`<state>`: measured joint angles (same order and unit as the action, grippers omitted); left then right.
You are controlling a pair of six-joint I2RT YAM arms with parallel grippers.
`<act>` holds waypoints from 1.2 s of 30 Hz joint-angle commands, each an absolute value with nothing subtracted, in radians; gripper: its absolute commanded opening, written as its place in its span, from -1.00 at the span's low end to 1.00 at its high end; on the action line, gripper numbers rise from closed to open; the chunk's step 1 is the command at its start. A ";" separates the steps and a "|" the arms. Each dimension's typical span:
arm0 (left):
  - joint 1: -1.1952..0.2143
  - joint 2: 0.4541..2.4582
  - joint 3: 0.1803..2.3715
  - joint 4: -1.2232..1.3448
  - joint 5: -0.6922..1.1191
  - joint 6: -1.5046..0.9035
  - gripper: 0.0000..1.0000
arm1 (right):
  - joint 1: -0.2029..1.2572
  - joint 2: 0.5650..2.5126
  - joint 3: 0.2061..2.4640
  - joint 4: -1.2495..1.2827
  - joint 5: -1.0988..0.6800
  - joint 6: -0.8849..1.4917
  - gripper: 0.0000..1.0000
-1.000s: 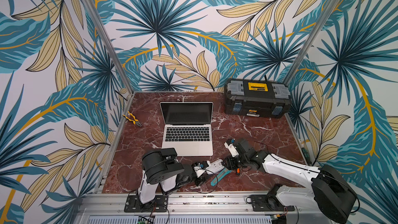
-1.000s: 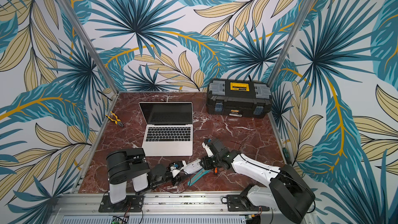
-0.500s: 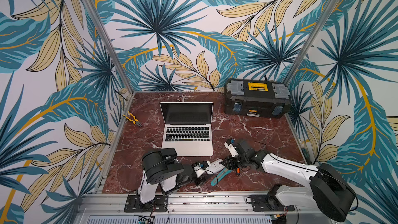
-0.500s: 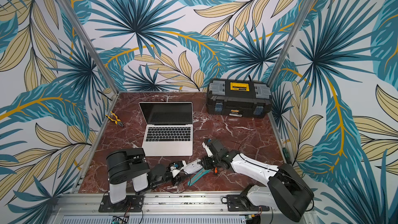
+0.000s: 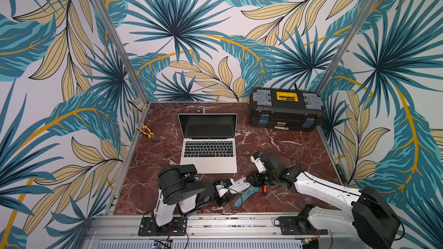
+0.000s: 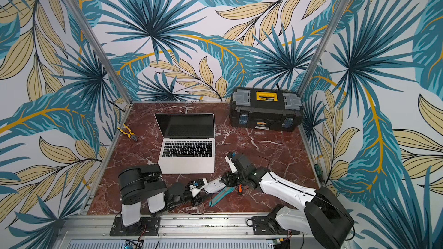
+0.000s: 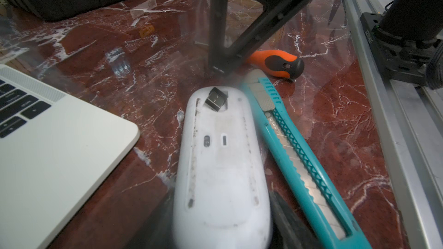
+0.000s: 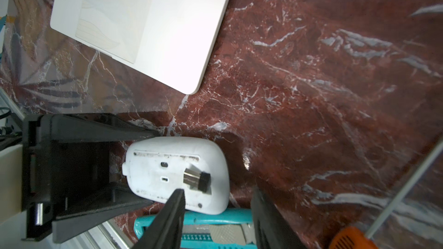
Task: Remove the wireless mouse receiver from the laptop
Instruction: Insert the USB plug into the mouse.
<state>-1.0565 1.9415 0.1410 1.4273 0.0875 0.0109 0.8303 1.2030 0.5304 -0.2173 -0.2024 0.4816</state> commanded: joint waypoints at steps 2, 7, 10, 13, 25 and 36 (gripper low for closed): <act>-1.052 1.953 0.138 1.405 0.094 0.008 0.07 | 0.834 1.238 0.558 -0.207 -0.195 0.529 0.02; -1.052 1.952 0.140 1.404 0.093 0.007 0.07 | 0.841 1.261 0.561 -0.192 -0.229 0.513 0.02; -1.052 1.952 0.142 1.402 0.094 0.008 0.07 | 0.848 1.267 0.557 -0.188 -0.242 0.506 0.02; -1.052 1.952 0.142 1.401 0.094 0.009 0.07 | 0.857 1.273 0.554 -0.187 -0.240 0.499 0.03; -1.052 1.953 0.144 1.399 0.095 0.009 0.07 | 0.886 1.328 0.580 -0.223 -0.180 0.479 0.05; -1.052 1.954 0.146 1.396 0.096 0.007 0.07 | 0.891 1.345 0.606 -0.289 -0.112 0.457 0.04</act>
